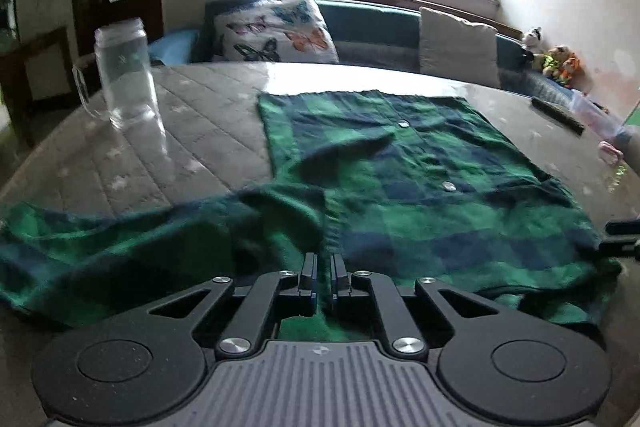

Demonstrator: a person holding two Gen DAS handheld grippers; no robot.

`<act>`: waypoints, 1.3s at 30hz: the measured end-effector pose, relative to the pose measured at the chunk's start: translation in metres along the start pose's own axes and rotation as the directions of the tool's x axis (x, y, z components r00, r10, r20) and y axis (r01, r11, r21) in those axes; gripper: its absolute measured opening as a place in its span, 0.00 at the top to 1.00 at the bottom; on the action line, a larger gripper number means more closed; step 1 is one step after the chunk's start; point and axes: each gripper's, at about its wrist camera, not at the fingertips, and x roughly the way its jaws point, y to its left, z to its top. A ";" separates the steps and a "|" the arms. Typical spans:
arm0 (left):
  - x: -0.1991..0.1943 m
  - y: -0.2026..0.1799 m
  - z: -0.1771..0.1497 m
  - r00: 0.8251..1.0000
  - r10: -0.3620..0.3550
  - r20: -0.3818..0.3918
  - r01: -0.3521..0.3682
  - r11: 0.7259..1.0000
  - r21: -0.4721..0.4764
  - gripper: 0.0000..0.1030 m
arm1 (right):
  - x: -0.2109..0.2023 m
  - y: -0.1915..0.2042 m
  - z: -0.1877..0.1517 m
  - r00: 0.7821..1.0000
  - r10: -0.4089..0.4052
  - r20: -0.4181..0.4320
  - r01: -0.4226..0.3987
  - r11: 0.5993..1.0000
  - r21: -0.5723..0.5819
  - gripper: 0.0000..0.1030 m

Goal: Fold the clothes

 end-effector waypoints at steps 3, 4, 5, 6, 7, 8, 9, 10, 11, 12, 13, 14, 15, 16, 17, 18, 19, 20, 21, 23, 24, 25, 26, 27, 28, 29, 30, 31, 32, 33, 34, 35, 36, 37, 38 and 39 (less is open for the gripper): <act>-0.010 0.000 0.008 0.999 -0.009 0.045 0.010 1.000 -0.013 0.92 | 0.009 -0.001 0.016 1.000 -0.002 0.023 0.003 1.000 -0.017 0.52; -0.011 -0.002 0.010 0.998 -0.024 0.053 0.025 1.000 -0.011 0.92 | 0.013 -0.001 0.020 1.000 -0.002 0.026 0.002 1.000 -0.018 0.52; -0.011 -0.006 0.011 0.997 -0.047 0.053 0.047 0.999 -0.005 0.92 | 0.021 -0.002 0.023 1.000 -0.005 0.023 0.005 1.000 -0.014 0.52; -0.010 -0.009 0.012 0.996 -0.069 0.053 0.069 0.998 0.001 0.92 | 0.028 -0.004 0.027 1.000 -0.007 0.021 0.008 1.000 -0.010 0.55; -0.008 -0.013 0.012 0.995 -0.090 0.050 0.090 0.996 0.007 0.92 | 0.036 -0.005 0.030 1.000 -0.010 0.019 0.010 1.000 -0.006 0.58; -0.004 -0.017 0.012 0.993 -0.110 0.040 0.110 0.994 0.010 0.92 | 0.043 -0.006 0.033 1.000 -0.013 0.016 0.013 1.000 -0.001 0.59; 0.001 -0.021 0.012 0.991 -0.128 0.029 0.128 0.992 0.013 0.92 | 0.051 -0.009 0.035 1.000 -0.017 0.011 0.017 1.000 0.015 0.60; 0.007 -0.025 0.012 0.990 -0.142 0.018 0.142 0.990 0.014 0.92 | 0.058 -0.011 0.036 1.000 -0.018 0.007 0.018 0.999 0.028 0.61; 0.013 -0.027 0.010 0.989 -0.151 0.005 0.150 0.989 0.014 0.92 | 0.062 -0.012 0.036 1.000 -0.019 0.003 0.019 0.999 0.032 0.61; 0.019 -0.029 0.009 0.987 -0.159 -0.007 0.159 0.987 0.014 0.92 | 0.068 -0.013 0.035 1.000 -0.024 -0.005 0.024 0.999 0.036 0.61; 0.025 -0.031 0.008 0.986 -0.167 -0.019 0.167 0.986 0.014 0.92 | 0.073 -0.014 0.034 1.000 -0.026 -0.013 0.027 0.999 0.037 0.61; 0.030 -0.033 0.006 0.985 -0.171 -0.031 0.172 0.985 0.014 0.92 | 0.073 -0.013 0.032 0.999 -0.029 -0.012 0.030 0.999 0.027 0.61; 0.035 -0.034 0.004 0.985 -0.168 -0.045 0.168 0.986 0.014 0.93 | 0.074 -0.012 0.031 0.999 -0.033 -0.011 0.033 0.999 0.016 0.62; 0.040 -0.034 0.002 0.985 -0.163 -0.059 0.164 0.986 0.015 0.93 | 0.073 -0.011 0.031 0.999 -0.042 -0.014 0.042 0.999 -0.001 0.62; 0.043 -0.033 0.000 0.985 -0.157 -0.069 0.159 0.987 0.014 0.92 | 0.071 -0.010 0.032 0.999 -0.049 -0.014 0.049 0.999 -0.009 0.62; 0.045 -0.031 -0.002 0.985 -0.156 -0.074 0.158 0.987 0.015 0.93 | 0.068 -0.007 0.032 0.999 -0.053 -0.012 0.053 0.998 -0.022 0.62; 0.045 -0.029 -0.004 0.984 -0.162 -0.069 0.163 0.986 0.016 0.92 | 0.064 -0.005 0.033 0.999 -0.045 -0.009 0.045 0.998 -0.033 0.62; 0.044 -0.028 -0.005 0.984 -0.163 -0.067 0.165 0.986 0.018 0.92 | 0.062 -0.002 0.033 0.999 -0.037 -0.006 0.037 0.999 -0.040 0.62; 0.042 -0.028 -0.006 0.984 -0.163 -0.066 0.164 0.986 0.020 0.92 | 0.060 0.000 0.032 0.999 -0.035 -0.005 0.035 0.998 -0.043 0.62; 0.040 -0.026 -0.008 0.984 -0.165 -0.062 0.166 0.986 0.021 0.92 | 0.060 0.001 0.025 0.999 -0.035 -0.018 0.034 0.999 -0.036 0.62; 0.039 -0.025 -0.009 0.984 -0.167 -0.061 0.169 0.985 0.020 0.92 | 0.060 0.002 0.022 0.999 -0.035 -0.025 0.035 0.999 -0.034 0.61; 0.037 -0.025 -0.010 0.983 -0.174 -0.059 0.176 0.984 0.022 0.92 | 0.058 0.003 0.018 0.999 -0.043 -0.018 0.042 0.998 -0.035 0.61; 0.036 -0.028 -0.011 0.982 -0.181 -0.058 0.184 0.982 0.034 0.92 | 0.056 0.005 0.014 0.999 -0.051 -0.012 0.050 0.998 -0.038 0.61; 0.035 -0.032 -0.012 0.980 -0.189 -0.057 0.192 0.980 0.047 0.92 | 0.052 0.008 0.012 0.998 -0.061 -0.012 0.061 0.997 -0.048 0.60; 0.034 -0.036 -0.013 0.979 -0.196 -0.056 0.199 0.978 0.059 0.92 | 0.048 0.012 0.012 0.998 -0.065 -0.012 0.065 0.996 -0.058 0.59; 0.033 -0.040 -0.014 0.978 -0.204 -0.054 0.207 0.976 0.072 0.92 | 0.046 0.014 0.012 0.998 -0.060 -0.013 0.060 0.996 -0.062 0.59; 0.032 -0.043 -0.015 0.976 -0.211 -0.054 0.215 0.973 0.084 0.92 | 0.043 0.020 0.013 0.999 -0.043 -0.015 0.041 0.997 -0.070 0.59; 0.031 -0.047 -0.016 0.974 -0.218 -0.053 0.223 0.970 0.096 0.92 | 0.040 0.026 0.015 1.000 -0.025 -0.017 0.024 0.997 -0.078 0.58; 0.029 -0.051 -0.017 0.973 -0.226 -0.052 0.230 0.967 0.109 0.92 | 0.039 0.029 0.017 1.000 -0.017 -0.013 0.016 0.996 -0.085 0.58; 0.028 -0.055 -0.018 0.971 -0.233 -0.051 0.238 0.964 0.121 0.92 | 0.037 0.036 0.022 1.000 -0.004 0.001 0.005 0.995 -0.099 0.58; 0.027 -0.058 -0.019 0.969 -0.241 -0.051 0.245 0.960 0.134 0.92 | 0.036 0.043 0.026 1.000 0.008 0.014 -0.007 0.994 -0.112 0.58; 0.026 -0.062 -0.021 0.967 -0.248 -0.050 0.253 0.956 0.146 0.92 | 0.036 0.047 0.030 1.000 0.022 0.019 -0.019 0.993 -0.118 0.58; 0.025 -0.066 -0.022 0.966 -0.255 -0.050 0.260 0.953 0.158 0.92 | 0.038 0.053 0.035 0.999 0.041 0.025 -0.037 0.991 -0.129 0.58; 0.024 -0.070 -0.023 0.964 -0.263 -0.049 0.267 0.948 0.171 0.92 | 0.040 0.060 0.040 0.998 0.059 0.030 -0.055 0.989 -0.139 0.58; 0.024 -0.073 -0.024 0.962 -0.268 -0.051 0.273 0.945 0.182 0.92 | 0.042 0.064 0.043 0.997 0.067 0.033 -0.061 0.987 -0.149 0.58; 0.024 -0.073 -0.027 0.962 -0.268 -0.054 0.274 0.943 0.187 0.92 | 0.046 0.070 0.046 0.996 0.080 0.034 -0.073 0.984 -0.162 0.58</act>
